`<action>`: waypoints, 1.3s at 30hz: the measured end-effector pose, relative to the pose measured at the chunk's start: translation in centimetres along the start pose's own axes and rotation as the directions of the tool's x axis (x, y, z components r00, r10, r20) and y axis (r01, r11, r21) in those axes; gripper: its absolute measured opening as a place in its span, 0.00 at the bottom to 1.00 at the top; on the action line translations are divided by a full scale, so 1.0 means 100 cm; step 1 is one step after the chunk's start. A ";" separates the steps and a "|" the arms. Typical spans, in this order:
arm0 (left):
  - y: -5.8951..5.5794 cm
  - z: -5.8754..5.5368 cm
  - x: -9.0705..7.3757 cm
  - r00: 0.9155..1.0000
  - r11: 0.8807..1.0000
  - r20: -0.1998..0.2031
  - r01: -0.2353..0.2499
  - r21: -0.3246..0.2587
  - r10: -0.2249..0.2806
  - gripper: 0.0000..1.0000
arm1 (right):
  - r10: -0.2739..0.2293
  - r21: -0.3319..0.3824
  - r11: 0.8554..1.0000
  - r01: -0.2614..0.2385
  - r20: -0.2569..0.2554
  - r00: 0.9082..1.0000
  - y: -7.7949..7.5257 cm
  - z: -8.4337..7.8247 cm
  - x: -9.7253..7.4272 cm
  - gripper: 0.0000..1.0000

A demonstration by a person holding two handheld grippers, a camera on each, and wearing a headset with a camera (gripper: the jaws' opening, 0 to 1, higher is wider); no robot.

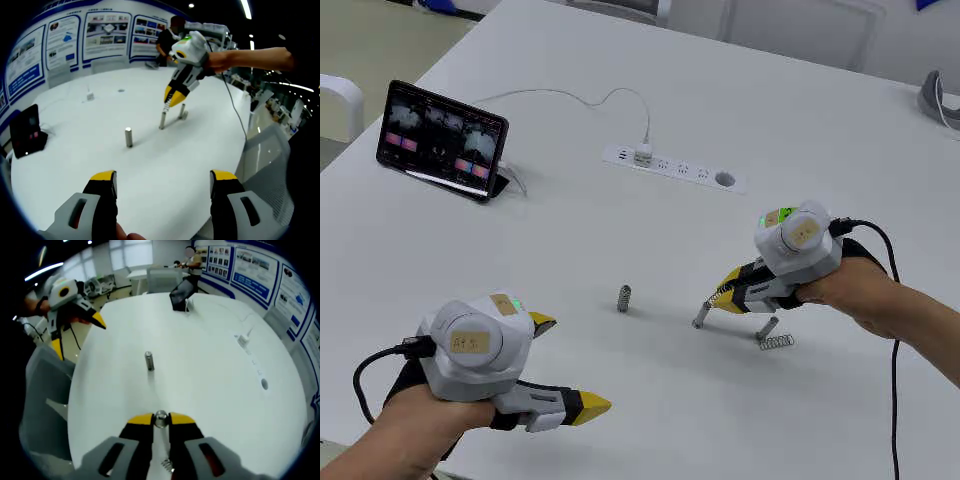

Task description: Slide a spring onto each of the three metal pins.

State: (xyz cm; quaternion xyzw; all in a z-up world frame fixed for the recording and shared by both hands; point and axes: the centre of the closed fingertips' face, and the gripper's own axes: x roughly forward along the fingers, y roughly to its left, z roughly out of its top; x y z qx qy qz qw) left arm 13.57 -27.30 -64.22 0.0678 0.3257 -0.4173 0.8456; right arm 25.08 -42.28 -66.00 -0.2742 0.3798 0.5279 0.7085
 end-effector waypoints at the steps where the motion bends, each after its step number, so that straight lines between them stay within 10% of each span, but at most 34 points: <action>1: 0.000 -0.001 0.000 1.000 1.000 0.000 0.001 -0.001 -0.001 0.77 | 0.001 -0.002 1.000 -0.001 -0.002 1.000 0.000 0.000 0.001 0.13; 39: -0.004 -0.010 -0.001 1.000 1.000 -0.026 0.015 -0.013 -0.016 0.76 | 0.022 -0.041 0.999 -0.026 -0.091 0.996 0.002 -0.019 0.042 0.13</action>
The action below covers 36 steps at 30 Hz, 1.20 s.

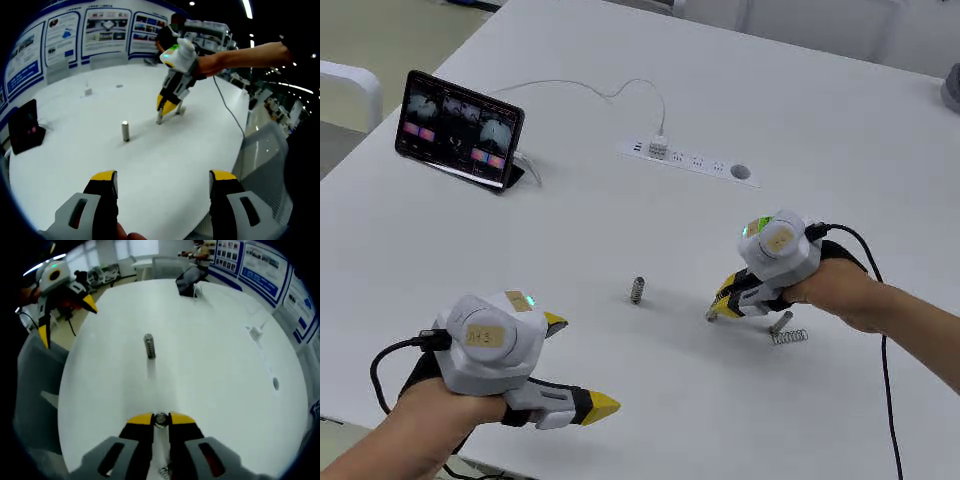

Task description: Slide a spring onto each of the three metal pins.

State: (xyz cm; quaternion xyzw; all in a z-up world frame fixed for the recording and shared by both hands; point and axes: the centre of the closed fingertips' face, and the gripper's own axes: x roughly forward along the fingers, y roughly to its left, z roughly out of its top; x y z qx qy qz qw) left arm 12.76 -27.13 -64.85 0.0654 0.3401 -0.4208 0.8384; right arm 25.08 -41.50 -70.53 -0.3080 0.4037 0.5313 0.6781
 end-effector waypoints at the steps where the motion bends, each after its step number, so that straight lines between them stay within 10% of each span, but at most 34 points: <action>1: 0.000 0.000 0.000 1.000 1.000 0.001 -0.001 -0.001 0.001 0.76 | 0.001 -0.001 1.000 -0.001 -0.002 1.000 0.000 0.000 0.001 0.13; 22: 0.002 0.000 -0.002 1.000 1.000 -0.002 -0.005 -0.005 0.005 0.75 | 0.001 -0.008 1.000 -0.002 -0.043 0.999 0.003 -0.009 0.015 0.19; 36: 0.001 0.005 -0.002 1.000 1.000 0.009 -0.002 -0.001 0.002 0.76 | -0.025 0.146 0.989 0.016 0.064 0.998 0.002 -0.005 -0.004 0.43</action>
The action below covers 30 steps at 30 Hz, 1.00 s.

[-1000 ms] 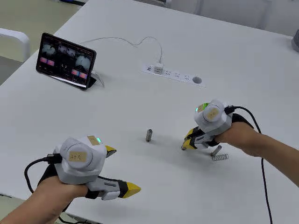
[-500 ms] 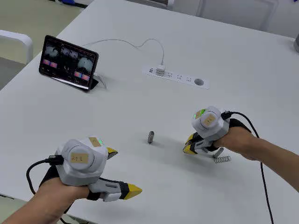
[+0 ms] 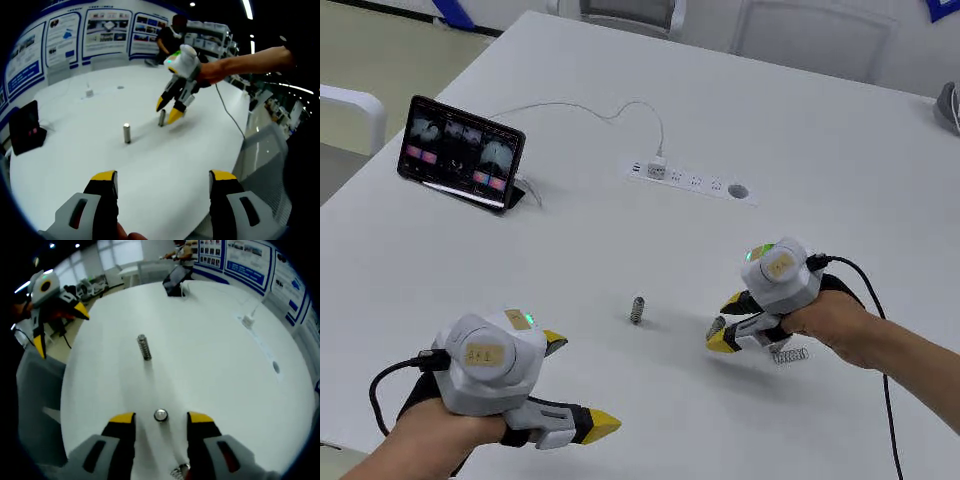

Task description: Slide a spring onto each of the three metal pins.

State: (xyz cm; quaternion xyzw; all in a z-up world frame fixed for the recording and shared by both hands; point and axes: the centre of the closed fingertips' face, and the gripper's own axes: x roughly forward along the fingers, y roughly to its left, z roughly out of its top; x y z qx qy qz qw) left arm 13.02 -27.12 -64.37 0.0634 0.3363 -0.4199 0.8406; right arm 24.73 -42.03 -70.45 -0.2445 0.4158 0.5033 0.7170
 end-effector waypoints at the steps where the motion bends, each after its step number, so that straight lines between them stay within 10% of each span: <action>1: -0.001 0.001 0.000 1.000 1.000 0.003 0.001 -0.001 -0.001 0.76 | -0.002 0.010 1.000 0.002 0.006 1.000 -0.001 -0.001 -0.002 0.43; 30: -0.009 0.007 0.004 1.000 1.000 0.003 0.017 0.019 -0.017 0.76 | -0.066 0.153 0.988 0.035 0.207 0.976 -0.002 0.018 -0.048 0.55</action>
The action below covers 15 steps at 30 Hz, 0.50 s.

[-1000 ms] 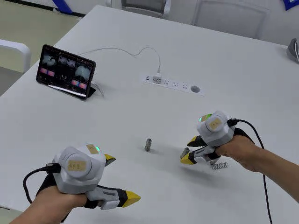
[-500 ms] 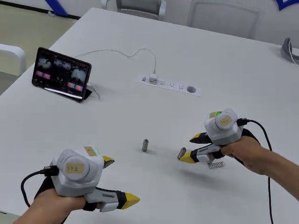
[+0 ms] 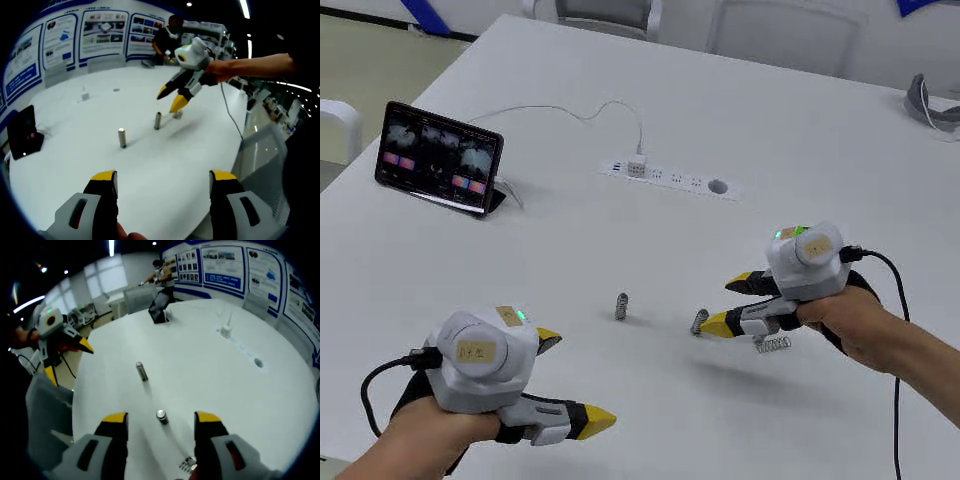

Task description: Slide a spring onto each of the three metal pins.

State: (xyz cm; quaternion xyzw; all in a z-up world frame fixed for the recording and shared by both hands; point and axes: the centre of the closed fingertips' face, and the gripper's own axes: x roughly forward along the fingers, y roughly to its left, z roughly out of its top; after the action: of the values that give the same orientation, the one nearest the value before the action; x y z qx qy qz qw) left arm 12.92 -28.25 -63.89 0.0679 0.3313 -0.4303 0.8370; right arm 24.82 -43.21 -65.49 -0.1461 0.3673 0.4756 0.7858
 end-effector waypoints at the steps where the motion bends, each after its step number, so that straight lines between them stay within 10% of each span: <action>1: 0.000 0.000 0.000 1.000 1.000 0.001 0.000 0.001 0.000 0.76 | -0.001 0.003 1.000 0.001 0.005 1.000 0.000 0.001 -0.001 0.55; 15: -0.003 0.010 0.004 1.000 1.000 0.010 0.008 0.007 -0.008 0.77 | -0.027 0.069 0.997 0.022 0.086 0.996 0.017 0.001 -0.013 0.64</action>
State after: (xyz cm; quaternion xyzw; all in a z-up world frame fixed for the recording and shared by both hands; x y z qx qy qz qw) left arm 13.32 -29.11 -63.31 0.0673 0.3257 -0.4353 0.8366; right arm 23.06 -43.12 -64.24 -0.1027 0.3470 0.4590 0.8114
